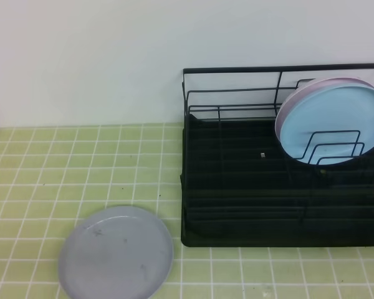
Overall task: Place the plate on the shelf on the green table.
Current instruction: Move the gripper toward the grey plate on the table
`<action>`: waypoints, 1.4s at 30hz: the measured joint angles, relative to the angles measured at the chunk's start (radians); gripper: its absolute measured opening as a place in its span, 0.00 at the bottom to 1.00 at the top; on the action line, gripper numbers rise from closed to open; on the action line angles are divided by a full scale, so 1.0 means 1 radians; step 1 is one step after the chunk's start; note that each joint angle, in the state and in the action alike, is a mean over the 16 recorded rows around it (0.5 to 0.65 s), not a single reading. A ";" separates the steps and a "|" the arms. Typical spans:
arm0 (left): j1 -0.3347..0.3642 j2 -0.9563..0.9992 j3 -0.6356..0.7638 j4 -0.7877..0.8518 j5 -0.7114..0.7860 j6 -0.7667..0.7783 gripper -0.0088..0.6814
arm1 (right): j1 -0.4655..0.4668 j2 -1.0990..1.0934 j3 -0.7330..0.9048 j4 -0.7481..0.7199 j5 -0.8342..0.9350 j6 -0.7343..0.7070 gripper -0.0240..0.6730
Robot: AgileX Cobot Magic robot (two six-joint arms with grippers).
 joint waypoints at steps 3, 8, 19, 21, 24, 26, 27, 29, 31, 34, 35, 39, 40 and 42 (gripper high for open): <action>0.000 0.000 0.000 0.001 -0.129 0.001 0.01 | 0.000 0.000 0.000 0.001 -0.116 -0.001 0.03; 0.000 0.000 -0.001 -0.002 -0.299 0.000 0.01 | 0.000 0.000 0.000 0.006 -0.264 -0.005 0.03; 0.000 0.000 -0.009 -0.026 -0.369 -0.005 0.01 | 0.000 0.000 -0.029 0.084 -0.380 -0.071 0.03; 0.000 0.000 -0.024 -0.030 -0.320 -0.008 0.01 | 0.000 0.000 -0.052 0.103 -0.356 -0.096 0.03; 0.000 0.000 -0.060 -0.031 -0.199 -0.013 0.01 | 0.000 0.000 -0.098 0.129 -0.289 -0.136 0.03; 0.000 0.000 -0.091 -0.030 -0.094 -0.016 0.01 | 0.000 0.000 -0.135 0.143 -0.227 -0.158 0.03; 0.000 0.000 -0.107 -0.030 -0.039 -0.017 0.01 | 0.000 0.001 -0.155 0.148 -0.192 -0.168 0.03; 0.000 0.000 -0.140 -0.030 0.071 -0.020 0.01 | 0.000 0.003 -0.198 0.155 -0.116 -0.187 0.03; 0.000 0.000 -0.172 -0.031 0.175 -0.022 0.01 | 0.000 0.011 -0.242 0.157 -0.034 -0.206 0.03; 0.000 0.000 -0.218 -0.040 0.299 -0.024 0.01 | 0.000 0.034 -0.305 0.157 0.089 -0.230 0.03; 0.000 0.000 -0.230 -0.044 0.332 -0.025 0.01 | 0.000 0.046 -0.323 0.157 0.126 -0.235 0.03; 0.000 0.000 -0.265 -0.064 0.424 -0.042 0.01 | 0.000 0.115 -0.384 0.158 0.256 -0.239 0.04; 0.000 0.000 -0.273 -0.070 0.441 -0.050 0.01 | 0.000 0.137 -0.396 0.159 0.284 -0.239 0.04; 0.000 0.006 -0.290 -0.081 0.468 -0.069 0.01 | 0.000 0.187 -0.417 0.162 0.333 -0.239 0.04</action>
